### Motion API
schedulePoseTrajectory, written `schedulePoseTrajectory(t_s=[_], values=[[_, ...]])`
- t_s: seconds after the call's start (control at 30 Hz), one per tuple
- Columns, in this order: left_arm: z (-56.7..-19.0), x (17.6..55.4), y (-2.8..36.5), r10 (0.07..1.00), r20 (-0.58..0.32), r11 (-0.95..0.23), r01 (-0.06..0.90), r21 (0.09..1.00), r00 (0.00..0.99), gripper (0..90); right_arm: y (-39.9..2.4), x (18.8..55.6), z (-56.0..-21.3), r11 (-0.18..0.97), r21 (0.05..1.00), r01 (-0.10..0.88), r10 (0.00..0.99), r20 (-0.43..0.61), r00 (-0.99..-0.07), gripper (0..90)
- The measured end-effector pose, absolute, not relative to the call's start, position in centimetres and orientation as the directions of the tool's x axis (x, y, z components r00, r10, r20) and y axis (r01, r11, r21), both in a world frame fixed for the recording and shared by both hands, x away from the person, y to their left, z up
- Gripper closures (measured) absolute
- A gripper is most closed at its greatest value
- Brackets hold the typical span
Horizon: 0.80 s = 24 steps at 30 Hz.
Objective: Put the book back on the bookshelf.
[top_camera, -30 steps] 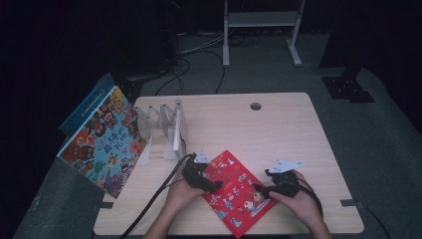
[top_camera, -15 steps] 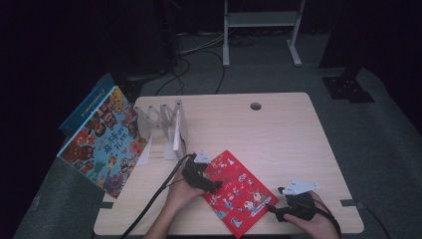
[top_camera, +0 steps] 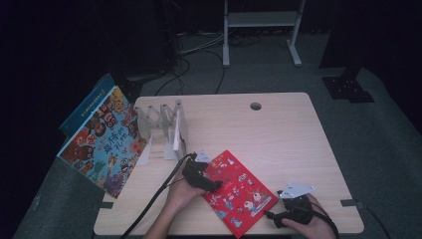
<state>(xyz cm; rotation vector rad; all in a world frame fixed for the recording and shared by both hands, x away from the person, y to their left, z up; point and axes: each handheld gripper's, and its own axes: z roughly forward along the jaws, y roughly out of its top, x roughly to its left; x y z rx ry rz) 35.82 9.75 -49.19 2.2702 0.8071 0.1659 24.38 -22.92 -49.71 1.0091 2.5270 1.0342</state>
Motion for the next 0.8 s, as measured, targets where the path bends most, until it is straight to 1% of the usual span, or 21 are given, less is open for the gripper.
schedulePoseTrajectory(t_s=[0.13, 0.37, 0.47, 0.6, 0.8], values=[[-49.1, 36.0, 9.8, 0.608, -0.111, -0.546, 0.516, 0.661, 0.786, 0.0, -23.2, 25.3, -49.7, 0.502, 0.690, 0.522, 0.689, 0.046, -0.724, 14.2], [-49.1, 36.1, 10.0, 0.633, -0.115, -0.525, 0.534, 0.663, 0.766, 0.0, -23.8, 27.0, -49.8, 0.484, 0.696, 0.530, 0.704, 0.051, -0.709, 13.0], [-49.2, 36.1, 10.0, 0.633, -0.115, -0.525, 0.533, 0.663, 0.766, 0.0, -23.9, 26.7, -49.9, 0.476, 0.708, 0.522, 0.706, 0.046, -0.707, 15.5], [-49.2, 36.1, 10.0, 0.632, -0.115, -0.525, 0.533, 0.663, 0.766, 0.0, -23.4, 25.6, -50.0, 0.495, 0.711, 0.499, 0.701, 0.012, -0.713, 15.3], [-49.2, 36.1, 10.0, 0.632, -0.116, -0.525, 0.533, 0.664, 0.766, 0.0, -21.8, 24.0, -50.1, 0.508, 0.711, 0.486, 0.685, 0.008, -0.728, 13.0]])
